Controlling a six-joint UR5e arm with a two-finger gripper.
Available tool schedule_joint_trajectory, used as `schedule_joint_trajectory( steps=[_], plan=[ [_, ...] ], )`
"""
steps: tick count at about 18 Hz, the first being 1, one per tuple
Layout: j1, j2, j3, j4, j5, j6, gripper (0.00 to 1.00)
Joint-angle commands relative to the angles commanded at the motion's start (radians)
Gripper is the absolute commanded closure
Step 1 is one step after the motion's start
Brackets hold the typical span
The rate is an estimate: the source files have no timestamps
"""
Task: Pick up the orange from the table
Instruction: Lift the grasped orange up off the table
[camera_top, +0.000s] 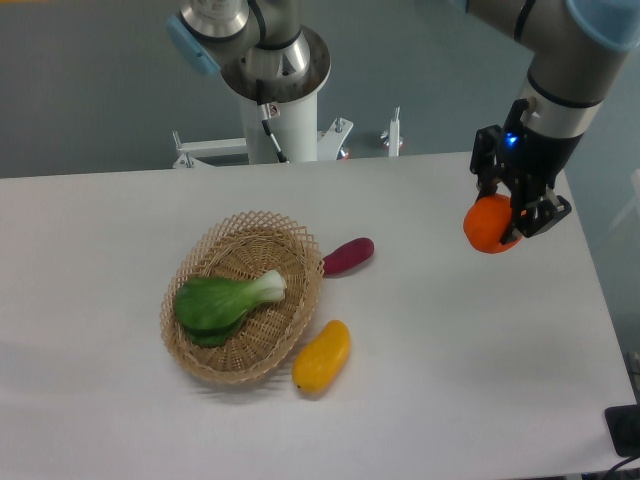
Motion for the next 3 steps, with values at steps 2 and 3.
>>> schedule_joint_trajectory(
  steps=[2, 3],
  plan=[
    [0.0, 0.005, 0.0, 0.0, 0.002, -0.002, 0.52],
    [0.0, 0.006, 0.0, -0.002, 0.002, -0.002, 0.52]
  ],
)
